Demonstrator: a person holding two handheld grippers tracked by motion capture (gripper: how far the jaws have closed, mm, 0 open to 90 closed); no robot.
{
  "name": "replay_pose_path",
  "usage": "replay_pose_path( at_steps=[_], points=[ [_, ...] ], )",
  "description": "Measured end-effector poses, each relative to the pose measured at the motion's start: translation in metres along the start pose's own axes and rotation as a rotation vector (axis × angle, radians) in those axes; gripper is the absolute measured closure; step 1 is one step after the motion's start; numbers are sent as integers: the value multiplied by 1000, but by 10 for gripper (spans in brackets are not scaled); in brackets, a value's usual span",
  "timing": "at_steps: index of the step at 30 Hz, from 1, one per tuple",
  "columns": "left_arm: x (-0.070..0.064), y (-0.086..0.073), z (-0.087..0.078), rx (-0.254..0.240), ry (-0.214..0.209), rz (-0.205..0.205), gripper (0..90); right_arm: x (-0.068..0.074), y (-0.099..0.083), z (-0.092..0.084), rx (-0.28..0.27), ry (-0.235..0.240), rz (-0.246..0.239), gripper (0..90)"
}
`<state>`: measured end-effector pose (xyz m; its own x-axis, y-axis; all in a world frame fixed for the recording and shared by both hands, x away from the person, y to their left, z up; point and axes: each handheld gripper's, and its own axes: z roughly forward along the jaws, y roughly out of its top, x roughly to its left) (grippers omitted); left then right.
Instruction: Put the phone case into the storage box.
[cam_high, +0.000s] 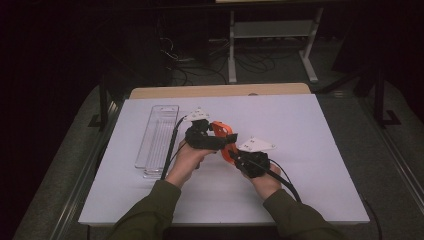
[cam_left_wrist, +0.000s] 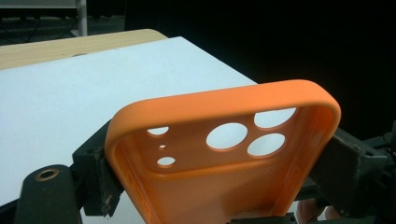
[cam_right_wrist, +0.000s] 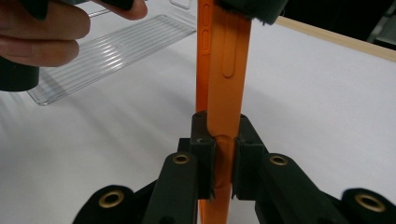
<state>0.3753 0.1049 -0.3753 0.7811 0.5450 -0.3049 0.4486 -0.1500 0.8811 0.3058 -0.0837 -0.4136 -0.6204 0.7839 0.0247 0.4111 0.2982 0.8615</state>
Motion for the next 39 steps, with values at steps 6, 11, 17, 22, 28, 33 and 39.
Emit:
replay_pose_path(
  at_steps=[6,11,17,22,28,33,39],
  points=[
    [0,0,0,13,2,21,160,-1,1,0,13,20,6,777],
    [0,0,-1,21,18,39,162,-3,2,-1,23,42,-2,707],
    [1,1,-1,26,29,54,162,-9,4,-4,31,73,-17,601],
    [1,1,-2,32,29,63,162,-13,5,-8,21,110,-43,528],
    [3,2,-5,32,29,74,161,-17,5,-10,49,137,-45,458],
    [4,3,-9,31,34,58,161,-21,5,-12,53,146,-53,382],
    [5,5,-13,29,33,64,161,-28,4,-14,68,152,-48,274]
  ],
)
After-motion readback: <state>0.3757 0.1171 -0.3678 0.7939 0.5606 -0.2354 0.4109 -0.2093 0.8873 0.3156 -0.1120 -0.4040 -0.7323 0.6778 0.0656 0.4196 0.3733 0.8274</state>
